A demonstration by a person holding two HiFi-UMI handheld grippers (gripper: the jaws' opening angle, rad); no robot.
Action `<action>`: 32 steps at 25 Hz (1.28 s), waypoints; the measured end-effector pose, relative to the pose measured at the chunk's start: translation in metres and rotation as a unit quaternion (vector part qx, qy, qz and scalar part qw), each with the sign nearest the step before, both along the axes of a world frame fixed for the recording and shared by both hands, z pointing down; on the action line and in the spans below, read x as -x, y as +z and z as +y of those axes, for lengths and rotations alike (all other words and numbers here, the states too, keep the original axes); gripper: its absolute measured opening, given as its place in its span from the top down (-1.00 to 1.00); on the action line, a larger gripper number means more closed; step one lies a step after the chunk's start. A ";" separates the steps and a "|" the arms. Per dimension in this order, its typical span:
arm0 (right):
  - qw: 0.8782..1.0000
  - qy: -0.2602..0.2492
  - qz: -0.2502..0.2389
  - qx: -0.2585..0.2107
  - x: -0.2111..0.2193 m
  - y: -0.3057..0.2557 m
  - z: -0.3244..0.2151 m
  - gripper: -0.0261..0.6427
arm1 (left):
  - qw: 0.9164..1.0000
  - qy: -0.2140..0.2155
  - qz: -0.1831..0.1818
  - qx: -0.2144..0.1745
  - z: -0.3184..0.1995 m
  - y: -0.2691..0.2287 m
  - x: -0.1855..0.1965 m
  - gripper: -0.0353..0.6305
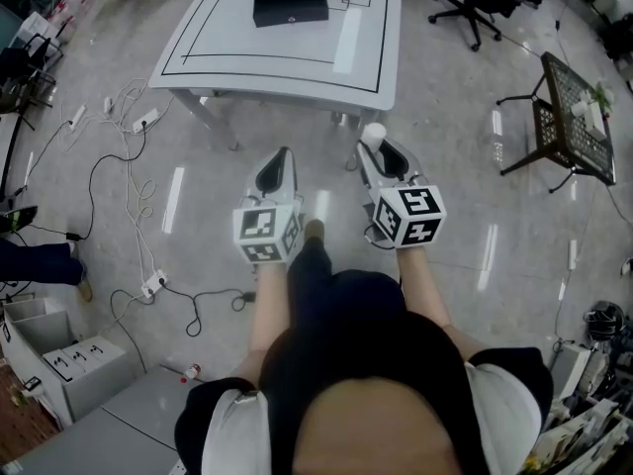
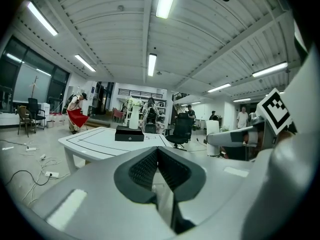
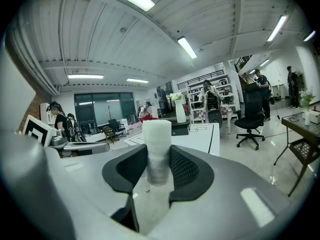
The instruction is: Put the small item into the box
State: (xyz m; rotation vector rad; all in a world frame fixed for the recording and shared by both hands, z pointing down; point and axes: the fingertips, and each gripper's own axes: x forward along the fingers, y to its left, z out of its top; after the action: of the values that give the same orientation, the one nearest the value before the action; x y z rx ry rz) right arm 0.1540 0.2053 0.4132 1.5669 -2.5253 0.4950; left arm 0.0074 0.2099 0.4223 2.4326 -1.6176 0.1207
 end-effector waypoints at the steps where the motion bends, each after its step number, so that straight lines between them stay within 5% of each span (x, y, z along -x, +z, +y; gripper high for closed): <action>1: 1.000 -0.001 0.000 0.000 0.002 0.000 -0.006 0.50 | 1.000 0.000 -0.001 0.000 -0.006 0.000 0.001 0.86; 32: 1.000 0.022 -0.003 0.005 0.047 0.000 -0.116 0.50 | 1.000 0.014 -0.009 -0.012 -0.127 -0.006 0.055 0.86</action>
State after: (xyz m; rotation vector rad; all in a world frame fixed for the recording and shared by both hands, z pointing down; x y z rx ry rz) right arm 0.1073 0.0896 0.4130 1.6236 -2.4936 0.5160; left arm -0.0477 0.0832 0.4159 2.4805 -1.6018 0.1283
